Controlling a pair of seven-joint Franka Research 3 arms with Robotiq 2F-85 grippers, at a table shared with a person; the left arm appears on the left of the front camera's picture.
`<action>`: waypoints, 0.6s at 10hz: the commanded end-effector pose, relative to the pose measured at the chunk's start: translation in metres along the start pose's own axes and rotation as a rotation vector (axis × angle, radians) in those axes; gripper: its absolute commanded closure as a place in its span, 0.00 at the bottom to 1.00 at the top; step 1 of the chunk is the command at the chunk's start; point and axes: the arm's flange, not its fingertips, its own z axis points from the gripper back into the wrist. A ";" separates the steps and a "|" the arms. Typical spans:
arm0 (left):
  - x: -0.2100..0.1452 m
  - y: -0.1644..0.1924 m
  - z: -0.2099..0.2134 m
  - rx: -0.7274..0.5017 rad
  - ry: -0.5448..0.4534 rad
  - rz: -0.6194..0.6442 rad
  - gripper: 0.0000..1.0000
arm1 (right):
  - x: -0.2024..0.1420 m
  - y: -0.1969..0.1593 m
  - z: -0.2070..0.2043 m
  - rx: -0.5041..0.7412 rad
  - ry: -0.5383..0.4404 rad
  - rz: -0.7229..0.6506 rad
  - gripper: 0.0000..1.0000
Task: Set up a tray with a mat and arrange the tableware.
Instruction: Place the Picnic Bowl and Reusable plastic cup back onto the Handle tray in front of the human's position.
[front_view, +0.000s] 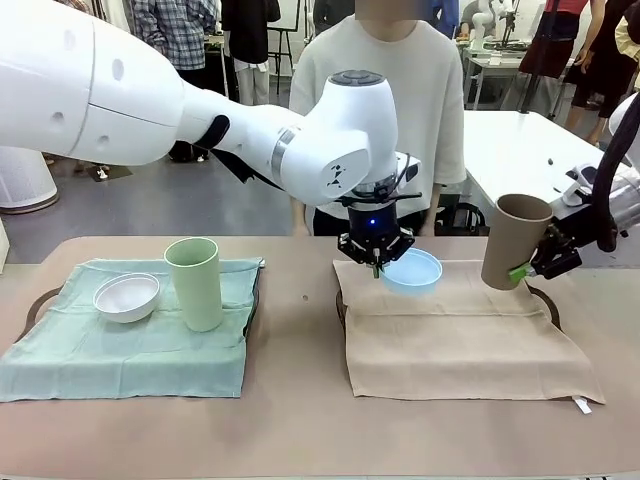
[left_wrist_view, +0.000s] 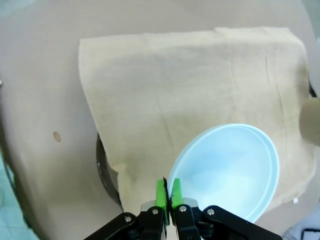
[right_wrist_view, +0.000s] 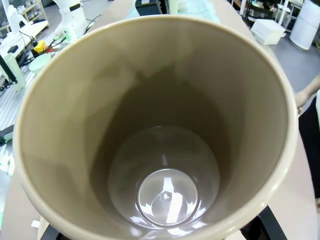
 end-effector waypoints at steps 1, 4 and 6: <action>0.009 -0.002 -0.016 -0.012 -0.036 -0.049 0.96 | -0.014 -0.009 -0.011 0.010 -0.024 -0.028 0.19; 0.018 -0.002 -0.038 -0.011 -0.051 -0.084 0.96 | -0.027 -0.017 -0.032 0.032 -0.029 -0.028 0.19; 0.020 0.002 -0.048 -0.008 -0.063 -0.100 0.96 | -0.031 -0.018 -0.044 0.048 -0.035 -0.029 0.19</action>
